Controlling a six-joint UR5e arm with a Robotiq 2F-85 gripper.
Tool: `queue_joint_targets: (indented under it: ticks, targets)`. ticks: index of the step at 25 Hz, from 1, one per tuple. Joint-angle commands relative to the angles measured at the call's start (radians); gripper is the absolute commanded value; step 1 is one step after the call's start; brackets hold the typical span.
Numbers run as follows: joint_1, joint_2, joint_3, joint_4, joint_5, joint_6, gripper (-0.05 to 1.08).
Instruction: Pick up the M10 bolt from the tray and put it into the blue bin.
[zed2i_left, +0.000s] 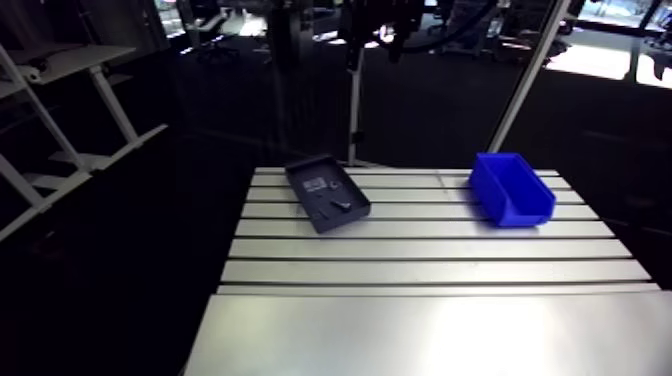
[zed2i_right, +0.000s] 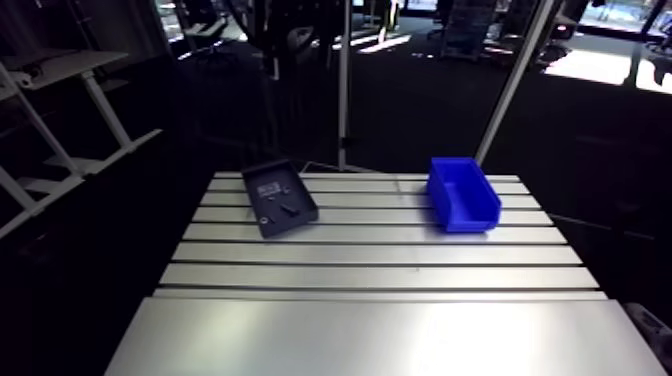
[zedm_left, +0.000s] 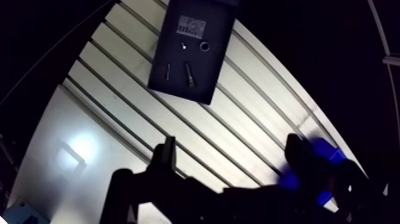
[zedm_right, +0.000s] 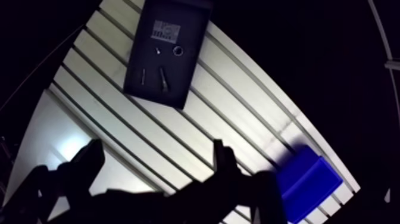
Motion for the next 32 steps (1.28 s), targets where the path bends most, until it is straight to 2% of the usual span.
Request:
queue_joint_targets:
  ticks: [1, 9, 12, 15, 19, 21, 27, 30, 32]
  targets:
    - [0.03, 0.059, 0.0, -0.018, -0.002, -0.118, 0.0]
    - [0.041, 0.09, 0.026, -0.021, -0.01, -0.264, 0.0]
    - [0.041, 0.093, 0.061, -0.08, -0.011, -0.291, 0.0]
    - [0.041, 0.1, 0.094, -0.133, -0.029, -0.305, 0.0]
    - [0.074, 0.122, 0.101, -0.136, -0.036, -0.304, 0.01]
    - [0.081, 0.136, 0.103, -0.141, -0.048, -0.301, 0.0]
    - [0.111, 0.177, 0.114, -0.186, -0.056, -0.288, 0.01]
    - [0.12, 0.195, 0.115, -0.199, -0.068, -0.244, 0.01]
    - [0.12, 0.212, 0.115, -0.202, -0.083, -0.21, 0.03]
